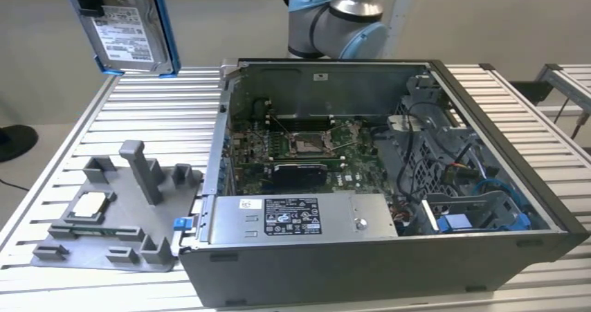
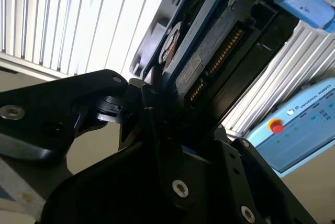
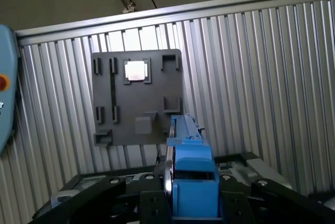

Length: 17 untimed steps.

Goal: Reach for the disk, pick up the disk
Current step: 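Pick up the disk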

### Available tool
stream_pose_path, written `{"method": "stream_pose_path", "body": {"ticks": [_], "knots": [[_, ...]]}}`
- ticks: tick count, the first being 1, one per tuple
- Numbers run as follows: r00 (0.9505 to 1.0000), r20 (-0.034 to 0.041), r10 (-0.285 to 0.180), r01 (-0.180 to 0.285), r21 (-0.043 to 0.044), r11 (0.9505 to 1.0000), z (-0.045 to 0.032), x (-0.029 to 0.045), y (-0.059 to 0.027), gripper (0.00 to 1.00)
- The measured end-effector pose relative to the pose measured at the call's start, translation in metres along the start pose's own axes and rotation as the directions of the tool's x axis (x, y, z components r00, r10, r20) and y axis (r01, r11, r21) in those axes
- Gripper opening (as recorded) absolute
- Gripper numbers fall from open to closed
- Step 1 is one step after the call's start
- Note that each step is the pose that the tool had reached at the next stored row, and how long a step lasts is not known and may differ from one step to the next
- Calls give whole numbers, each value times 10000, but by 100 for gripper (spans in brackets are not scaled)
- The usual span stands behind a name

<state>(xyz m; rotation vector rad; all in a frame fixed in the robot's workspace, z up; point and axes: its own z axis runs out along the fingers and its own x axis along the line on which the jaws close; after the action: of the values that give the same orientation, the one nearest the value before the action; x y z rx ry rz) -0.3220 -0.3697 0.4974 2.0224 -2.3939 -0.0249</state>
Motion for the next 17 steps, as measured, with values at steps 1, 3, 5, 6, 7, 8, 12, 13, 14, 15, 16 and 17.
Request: {"method": "stream_pose_path", "body": {"ticks": [1, 3, 5, 6, 7, 8, 12, 13, 14, 15, 16, 17], "knots": [[10000, 0, 0, 0, 0, 10000, -1, -4, -23, 0], [10000, -1, 0, 0, 0, 10000, -1, -12, -70, 0], [10000, 0, 0, 0, 0, 10000, -2, -20, -117, 0], [10000, 0, 0, 0, 1, 10000, -2, -24, -140, 0], [10000, 0, 0, 0, 0, 10000, -3, -27, -162, 0], [10000, 0, 0, 0, 0, 10000, -3, -31, -186, 0], [10000, 0, 0, 0, 0, 10000, -5, -47, -278, 0], [10000, 0, 0, 0, 0, 10000, -5, -51, -302, 0], [10000, 0, 0, 0, 0, 10000, -5, -55, -327, 0], [10000, 0, 0, 0, 0, 10000, -6, -59, -349, 0], [10000, -1, 0, 0, 0, 10000, -6, -63, -373, 0], [10000, -1, 0, 0, 0, 10000, -7, -67, -399, 0]]}}
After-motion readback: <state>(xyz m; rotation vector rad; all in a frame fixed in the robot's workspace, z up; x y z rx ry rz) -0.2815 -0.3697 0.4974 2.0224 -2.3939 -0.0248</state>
